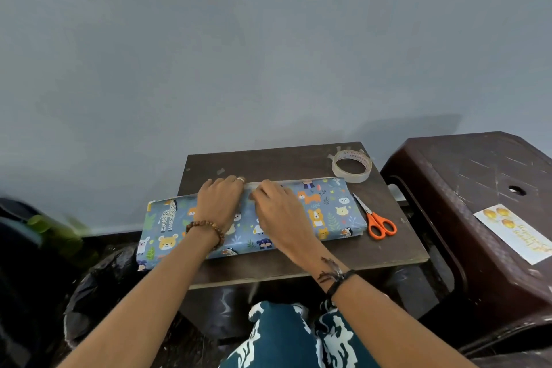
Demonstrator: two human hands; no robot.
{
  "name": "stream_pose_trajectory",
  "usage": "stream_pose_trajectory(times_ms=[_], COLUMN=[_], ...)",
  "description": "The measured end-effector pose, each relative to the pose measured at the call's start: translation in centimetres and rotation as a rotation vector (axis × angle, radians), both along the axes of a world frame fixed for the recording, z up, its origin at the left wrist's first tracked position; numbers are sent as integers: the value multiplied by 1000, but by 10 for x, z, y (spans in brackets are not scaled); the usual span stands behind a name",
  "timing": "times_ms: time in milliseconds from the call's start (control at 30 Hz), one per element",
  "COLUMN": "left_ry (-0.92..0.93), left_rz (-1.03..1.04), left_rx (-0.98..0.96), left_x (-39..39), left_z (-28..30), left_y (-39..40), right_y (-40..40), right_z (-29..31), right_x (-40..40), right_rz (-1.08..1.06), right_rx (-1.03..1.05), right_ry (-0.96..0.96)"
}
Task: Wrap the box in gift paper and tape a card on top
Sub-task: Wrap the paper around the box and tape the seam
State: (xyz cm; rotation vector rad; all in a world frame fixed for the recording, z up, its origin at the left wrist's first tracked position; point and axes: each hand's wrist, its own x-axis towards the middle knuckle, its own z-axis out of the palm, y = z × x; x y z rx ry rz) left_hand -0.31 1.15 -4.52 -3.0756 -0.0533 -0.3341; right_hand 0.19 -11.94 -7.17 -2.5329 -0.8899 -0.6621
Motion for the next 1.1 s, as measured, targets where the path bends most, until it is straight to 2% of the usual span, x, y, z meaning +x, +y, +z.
stream_pose_trajectory(times_ms=[267, 433, 667, 767, 967, 1100], left_ry=[-1, 18, 74, 63, 9, -73], left_rz=[-46, 12, -33, -28, -51, -84], left_rx=[34, -6, 52, 45, -86, -197], left_x=[6, 19, 4, -1, -11, -15], left_z=[20, 27, 8, 4, -6, -15], left_y=[2, 2, -10, -9, -4, -2], right_y=[-18, -17, -22, -23, -22, -22], right_z=[3, 5, -7, -8, -8, -6], right_x=[6, 7, 20, 22, 19, 15], right_rz=[53, 38, 27, 4, -110, -121], right_rx=[-57, -30, -87, -73, -129, -49], right_ry=[202, 152, 241, 206, -7, -60])
